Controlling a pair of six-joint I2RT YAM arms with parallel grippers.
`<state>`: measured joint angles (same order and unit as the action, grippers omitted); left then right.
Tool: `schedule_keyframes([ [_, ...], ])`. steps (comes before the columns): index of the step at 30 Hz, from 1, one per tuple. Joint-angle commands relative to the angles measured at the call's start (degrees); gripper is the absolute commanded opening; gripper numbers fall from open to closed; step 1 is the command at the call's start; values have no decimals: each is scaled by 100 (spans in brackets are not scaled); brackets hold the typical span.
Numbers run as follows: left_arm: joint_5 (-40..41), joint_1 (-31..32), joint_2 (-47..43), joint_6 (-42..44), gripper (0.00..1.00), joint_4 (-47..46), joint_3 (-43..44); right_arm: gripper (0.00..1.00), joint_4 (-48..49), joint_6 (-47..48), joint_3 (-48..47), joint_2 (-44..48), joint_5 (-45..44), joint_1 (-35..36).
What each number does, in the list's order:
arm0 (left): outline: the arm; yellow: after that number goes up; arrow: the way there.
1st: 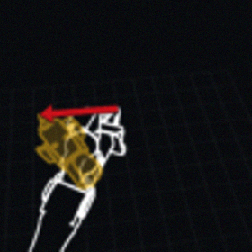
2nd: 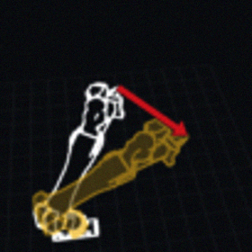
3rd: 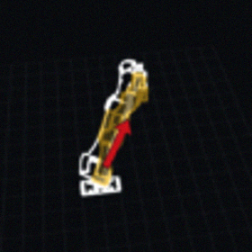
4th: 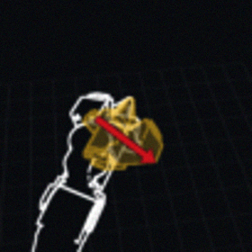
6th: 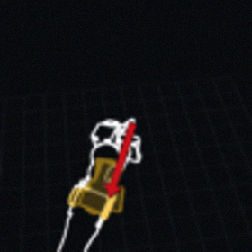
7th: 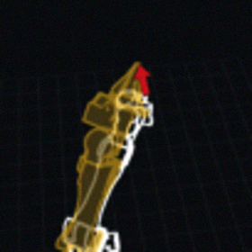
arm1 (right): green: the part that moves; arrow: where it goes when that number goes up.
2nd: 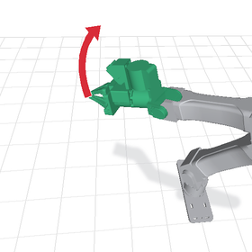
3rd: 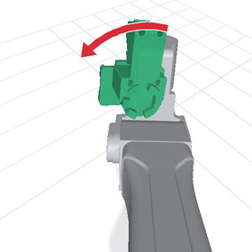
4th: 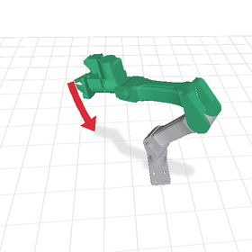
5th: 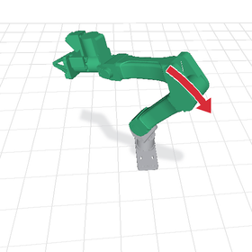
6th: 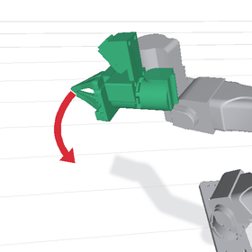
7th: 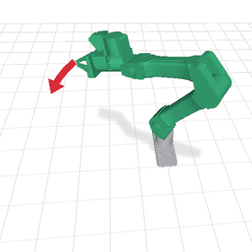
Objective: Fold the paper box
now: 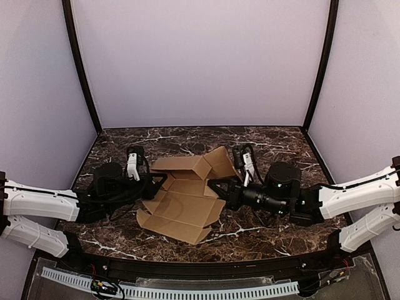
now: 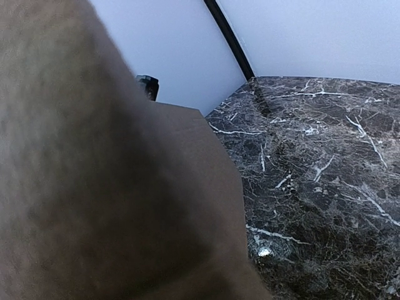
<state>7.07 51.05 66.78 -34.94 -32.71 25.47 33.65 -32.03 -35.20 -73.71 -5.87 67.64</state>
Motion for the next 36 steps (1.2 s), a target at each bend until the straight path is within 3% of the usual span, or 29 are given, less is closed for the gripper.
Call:
schedule_keyframes([
  [1,-160,33,-322,117,1,-50,255,0,-1390,10,-213,-199,-831,149],
  [11,47,31,-453,335,1,388,295,0,-1353,387,-360,189,-757,226],
  [24,709,37,-651,850,1,934,235,0,-2259,1523,73,2050,209,239],
  [30,870,37,-737,1103,1,1242,267,15,-2775,1823,301,2994,411,241],
  [36,788,37,-848,1284,1,1400,286,35,-3688,2272,-40,3238,189,238],
])
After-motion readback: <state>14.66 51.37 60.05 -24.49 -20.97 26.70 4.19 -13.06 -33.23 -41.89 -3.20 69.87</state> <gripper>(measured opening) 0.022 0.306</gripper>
